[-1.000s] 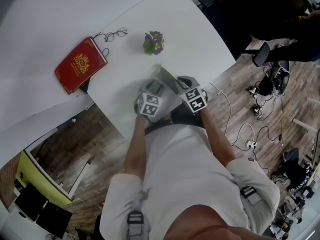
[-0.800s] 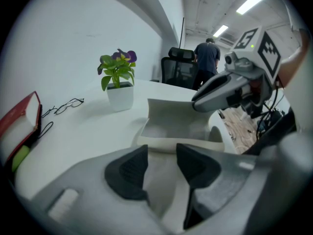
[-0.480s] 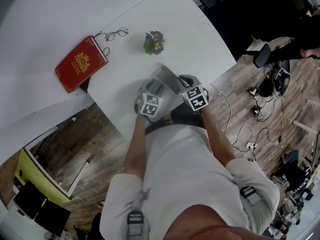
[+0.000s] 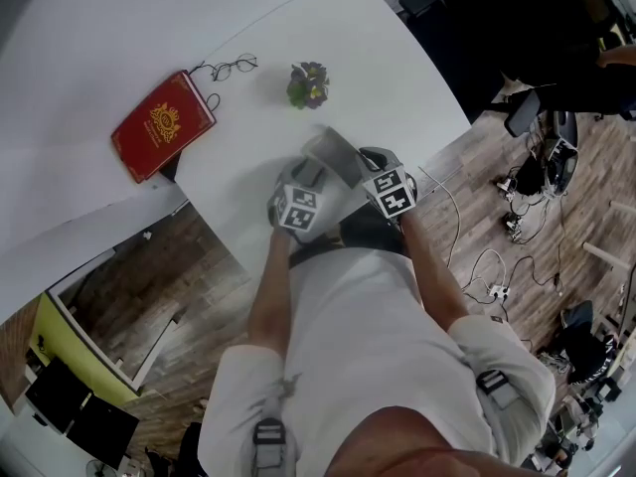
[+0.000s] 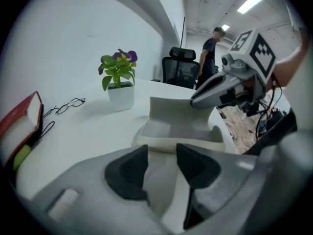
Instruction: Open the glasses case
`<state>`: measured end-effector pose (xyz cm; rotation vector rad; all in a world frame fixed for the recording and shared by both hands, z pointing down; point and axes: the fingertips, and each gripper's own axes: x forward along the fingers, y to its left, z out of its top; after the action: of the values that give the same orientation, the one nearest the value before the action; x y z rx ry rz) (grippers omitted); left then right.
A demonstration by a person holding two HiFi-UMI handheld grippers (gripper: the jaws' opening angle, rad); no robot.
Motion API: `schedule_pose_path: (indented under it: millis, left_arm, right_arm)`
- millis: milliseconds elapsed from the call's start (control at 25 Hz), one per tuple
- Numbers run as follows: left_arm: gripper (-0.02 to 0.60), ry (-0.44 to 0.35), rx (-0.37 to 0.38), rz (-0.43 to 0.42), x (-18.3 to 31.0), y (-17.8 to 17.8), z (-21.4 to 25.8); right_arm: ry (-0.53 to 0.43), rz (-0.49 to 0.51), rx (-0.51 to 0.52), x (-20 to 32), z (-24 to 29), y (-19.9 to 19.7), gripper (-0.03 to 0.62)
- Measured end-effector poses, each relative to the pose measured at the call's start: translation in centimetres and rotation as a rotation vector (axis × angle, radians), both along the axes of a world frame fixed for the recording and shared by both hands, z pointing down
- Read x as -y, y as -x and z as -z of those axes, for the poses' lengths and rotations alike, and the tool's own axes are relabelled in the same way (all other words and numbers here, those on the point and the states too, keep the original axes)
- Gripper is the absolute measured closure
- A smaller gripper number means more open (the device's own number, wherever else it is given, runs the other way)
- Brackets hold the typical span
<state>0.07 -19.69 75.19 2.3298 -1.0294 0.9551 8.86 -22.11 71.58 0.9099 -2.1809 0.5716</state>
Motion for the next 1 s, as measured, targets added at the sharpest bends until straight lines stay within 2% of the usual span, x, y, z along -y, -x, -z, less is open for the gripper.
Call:
schedule_pose_path:
  millis: [1000]
  left_arm:
    - [0.402, -0.012, 0.014, -0.001, 0.0, -0.1, 0.6]
  right_arm:
    - [-0.036, -0.053, -0.052, 0.8, -0.6, -1.1, 0.563]
